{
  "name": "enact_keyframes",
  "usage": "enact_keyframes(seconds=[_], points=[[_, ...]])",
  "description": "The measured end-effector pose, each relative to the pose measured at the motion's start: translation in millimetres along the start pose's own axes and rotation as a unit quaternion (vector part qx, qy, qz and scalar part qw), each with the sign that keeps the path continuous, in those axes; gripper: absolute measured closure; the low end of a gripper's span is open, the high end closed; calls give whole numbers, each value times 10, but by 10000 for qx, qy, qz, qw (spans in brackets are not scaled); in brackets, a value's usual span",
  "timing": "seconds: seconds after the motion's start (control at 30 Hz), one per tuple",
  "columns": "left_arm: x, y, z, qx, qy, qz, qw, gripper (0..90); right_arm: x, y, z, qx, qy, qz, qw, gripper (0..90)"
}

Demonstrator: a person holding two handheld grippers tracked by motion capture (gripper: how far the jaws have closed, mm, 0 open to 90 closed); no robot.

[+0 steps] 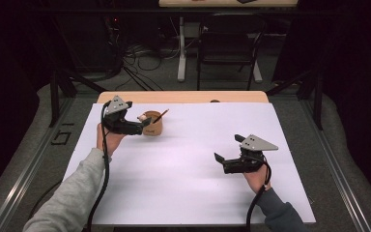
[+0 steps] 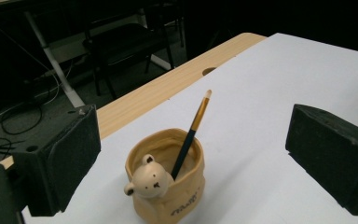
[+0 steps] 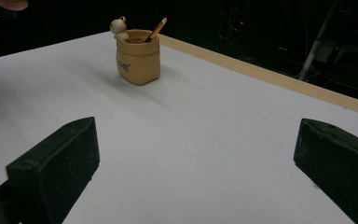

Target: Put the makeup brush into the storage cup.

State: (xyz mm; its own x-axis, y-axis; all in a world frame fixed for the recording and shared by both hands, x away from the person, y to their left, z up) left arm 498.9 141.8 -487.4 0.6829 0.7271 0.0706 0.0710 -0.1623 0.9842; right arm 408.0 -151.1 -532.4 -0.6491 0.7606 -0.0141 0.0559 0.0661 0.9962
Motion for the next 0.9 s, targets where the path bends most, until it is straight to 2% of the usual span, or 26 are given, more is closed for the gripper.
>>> enact_keyframes(seconds=[0.17, 0.33, 0.9], points=[[-98, -24, -132, -19, -33, 40, 10000, 3, 19, 8, -3, -32, 70, 2, 10000, 0], [-168, -53, -258, -142, -13, -2, 9999, 0, 33, 11, 0, -65, 117, 22, 9999, 0], [-276, -218, -596, -218, 111, -64, 9997, 0, 60, 4, -44, -165, 190, 27, 9997, 0]])
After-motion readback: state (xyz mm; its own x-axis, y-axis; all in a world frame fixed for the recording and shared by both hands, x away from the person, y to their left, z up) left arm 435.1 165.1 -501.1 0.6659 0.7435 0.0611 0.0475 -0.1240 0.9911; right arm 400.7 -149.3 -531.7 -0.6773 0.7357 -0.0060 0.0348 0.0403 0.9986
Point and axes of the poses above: each handheld gripper's, and its own axes: z roughly forward along the jaws, y roughly out of its top, x roughly to its left, the point moved 10 cm from there along z, roughly forward along the jaws, and after that the axes turned 14 degrees about -x, right-handed, at the moved point
